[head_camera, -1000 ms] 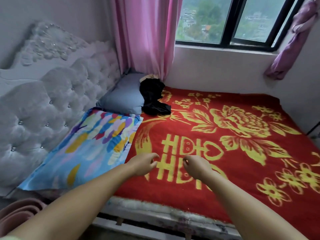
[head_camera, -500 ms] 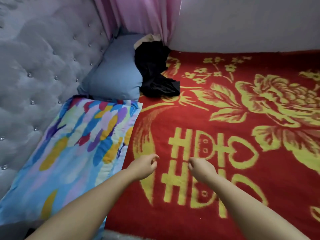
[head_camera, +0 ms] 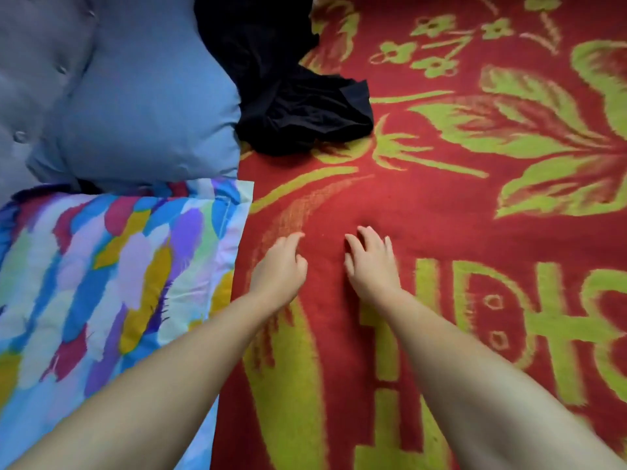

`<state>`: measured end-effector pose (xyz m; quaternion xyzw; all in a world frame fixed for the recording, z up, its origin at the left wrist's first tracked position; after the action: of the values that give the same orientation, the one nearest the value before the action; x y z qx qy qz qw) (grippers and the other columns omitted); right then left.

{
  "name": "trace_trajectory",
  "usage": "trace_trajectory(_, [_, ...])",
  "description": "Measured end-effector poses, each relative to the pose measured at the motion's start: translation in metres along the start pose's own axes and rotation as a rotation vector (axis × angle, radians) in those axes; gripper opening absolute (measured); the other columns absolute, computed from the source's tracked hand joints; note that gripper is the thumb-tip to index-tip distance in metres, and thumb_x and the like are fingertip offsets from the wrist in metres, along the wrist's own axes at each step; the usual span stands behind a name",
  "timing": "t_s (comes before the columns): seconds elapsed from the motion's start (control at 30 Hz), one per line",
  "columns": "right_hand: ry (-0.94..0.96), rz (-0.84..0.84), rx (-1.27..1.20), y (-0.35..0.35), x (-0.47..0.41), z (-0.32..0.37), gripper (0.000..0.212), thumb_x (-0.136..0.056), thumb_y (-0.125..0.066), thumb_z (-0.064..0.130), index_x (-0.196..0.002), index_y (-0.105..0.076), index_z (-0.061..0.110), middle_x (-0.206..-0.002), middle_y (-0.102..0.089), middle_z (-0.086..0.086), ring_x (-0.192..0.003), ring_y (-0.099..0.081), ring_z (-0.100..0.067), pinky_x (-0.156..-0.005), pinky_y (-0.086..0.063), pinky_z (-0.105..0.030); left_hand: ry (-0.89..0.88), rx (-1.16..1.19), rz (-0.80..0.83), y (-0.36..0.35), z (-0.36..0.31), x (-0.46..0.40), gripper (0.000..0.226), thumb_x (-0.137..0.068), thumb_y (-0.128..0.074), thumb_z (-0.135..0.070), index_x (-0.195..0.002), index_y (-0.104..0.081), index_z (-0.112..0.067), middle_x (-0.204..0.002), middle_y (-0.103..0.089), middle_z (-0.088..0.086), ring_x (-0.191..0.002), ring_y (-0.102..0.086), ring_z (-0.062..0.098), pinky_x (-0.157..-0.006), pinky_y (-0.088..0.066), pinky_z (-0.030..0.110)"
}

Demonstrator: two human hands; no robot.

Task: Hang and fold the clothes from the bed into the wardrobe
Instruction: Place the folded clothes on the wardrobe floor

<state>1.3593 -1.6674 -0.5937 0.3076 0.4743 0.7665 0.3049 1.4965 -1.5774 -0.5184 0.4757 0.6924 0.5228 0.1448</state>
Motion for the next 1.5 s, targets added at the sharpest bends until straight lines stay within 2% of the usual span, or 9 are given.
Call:
trace_trajectory(0.3, [0.030,-0.299,0.107,-0.062,-0.016,0.002,0.057,-0.080,-0.038,0.033,-0.132,-0.057,0.017,-0.145,-0.047,-0.008,-0.136,-0.040,-0.024,-0.111,-0.019,-0.051,-0.137,-0.478,-0.380,0.014,0.018,-0.208,0.087,-0.083,-0.060,-0.019,-0.153,-0.008,-0.021,-0.160,0.000,0.012,-0.147,0.002,0.029,-0.115,-0.005,0.053])
trace_trajectory(0.4, [0.033,-0.296,0.137,-0.059,-0.024,0.003,0.057,-0.079,-0.038,0.033,-0.130,-0.059,0.018,-0.144,-0.048,-0.008,-0.135,-0.044,-0.024,-0.110,-0.020,-0.051,-0.063,-0.663,-0.255,0.026,0.015,-0.265,0.067,-0.085,-0.063,-0.021,-0.144,-0.031,-0.022,-0.160,0.007,0.009,-0.146,0.013,0.029,-0.111,0.003,0.062])
trace_trajectory(0.57, [0.010,-0.260,0.116,-0.057,-0.027,-0.005,0.056,-0.081,-0.038,0.033,-0.132,-0.056,0.018,-0.146,-0.046,-0.008,-0.137,-0.041,-0.024,-0.111,-0.017,-0.051,-0.186,-0.618,-0.064,0.034,0.017,-0.291,0.027,-0.093,-0.042,-0.010,-0.119,-0.049,-0.005,-0.117,-0.057,0.027,-0.112,-0.052,0.042,-0.103,-0.031,0.047])
trace_trajectory(0.7, [-0.003,-0.230,0.108,-0.058,-0.027,-0.009,0.058,-0.081,-0.036,0.034,-0.134,-0.054,0.018,-0.148,-0.043,-0.007,-0.139,-0.037,-0.024,-0.113,-0.013,-0.049,-0.226,-0.395,-0.026,0.003,0.017,-0.228,0.031,-0.099,-0.036,-0.028,-0.102,-0.053,-0.002,-0.112,-0.058,0.034,-0.102,-0.055,0.047,-0.073,-0.037,0.041])
trace_trajectory(0.97, [-0.024,0.011,0.146,-0.061,-0.024,-0.015,0.061,-0.096,-0.039,0.035,-0.152,-0.021,0.018,-0.160,-0.016,-0.005,-0.148,-0.006,-0.019,-0.117,0.007,-0.045,-0.063,0.077,0.372,-0.060,0.053,-0.015,0.035,-0.083,-0.057,-0.059,-0.105,-0.058,-0.031,-0.109,-0.067,-0.004,-0.104,-0.061,0.017,-0.089,-0.047,0.033])
trace_trajectory(1.07, [-0.019,0.156,-0.070,-0.044,0.001,-0.004,0.064,-0.092,-0.049,0.027,-0.150,-0.025,0.017,-0.156,-0.024,-0.007,-0.144,-0.020,-0.025,-0.116,-0.018,-0.047,-0.091,0.106,0.509,-0.038,0.055,0.037,0.053,-0.075,-0.064,-0.053,-0.124,-0.049,-0.043,-0.123,-0.061,-0.014,-0.112,-0.058,0.009,-0.095,-0.047,0.031])
trace_trajectory(1.23, [-0.204,-0.003,-0.361,0.024,0.071,0.011,0.098,-0.084,-0.066,0.014,-0.154,0.003,0.021,-0.160,-0.006,-0.005,-0.143,-0.020,-0.025,-0.108,-0.035,-0.042,-0.150,0.321,0.548,0.034,0.007,0.096,0.044,-0.065,-0.053,-0.036,-0.105,-0.056,-0.053,-0.098,-0.068,-0.011,-0.066,-0.066,0.011,-0.051,-0.052,0.027])
trace_trajectory(1.4, [0.135,0.108,-0.270,0.128,0.115,0.050,0.029,-0.082,-0.061,0.006,-0.110,-0.065,0.015,-0.132,-0.056,-0.010,-0.125,-0.047,-0.022,-0.093,-0.036,-0.024,-0.341,0.364,0.590,0.120,-0.058,0.159,0.029,-0.066,-0.051,-0.035,-0.092,-0.063,-0.042,-0.080,-0.061,-0.015,-0.072,-0.056,0.000,-0.071,-0.047,0.023])
trace_trajectory(1.5, [0.009,-0.053,-0.513,0.224,0.137,0.062,0.029,-0.075,-0.048,-0.008,-0.086,-0.063,0.016,-0.086,-0.064,-0.004,-0.084,-0.054,-0.017,-0.062,-0.034,-0.020,-0.362,0.338,0.469,0.189,-0.083,0.178,0.032,-0.070,-0.059,-0.039,-0.102,-0.061,-0.039,-0.097,-0.065,-0.015,-0.086,-0.058,-0.005,-0.080,-0.046,0.015])
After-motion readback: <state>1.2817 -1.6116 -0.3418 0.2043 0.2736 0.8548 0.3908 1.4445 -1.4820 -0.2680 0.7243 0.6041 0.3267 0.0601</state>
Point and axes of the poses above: each hand's wrist, its own x-axis away from the middle knuckle, its own y-axis out of the back of the hand, z = x × y, the point moved 1 cm from there along -x, towards the middle knuckle
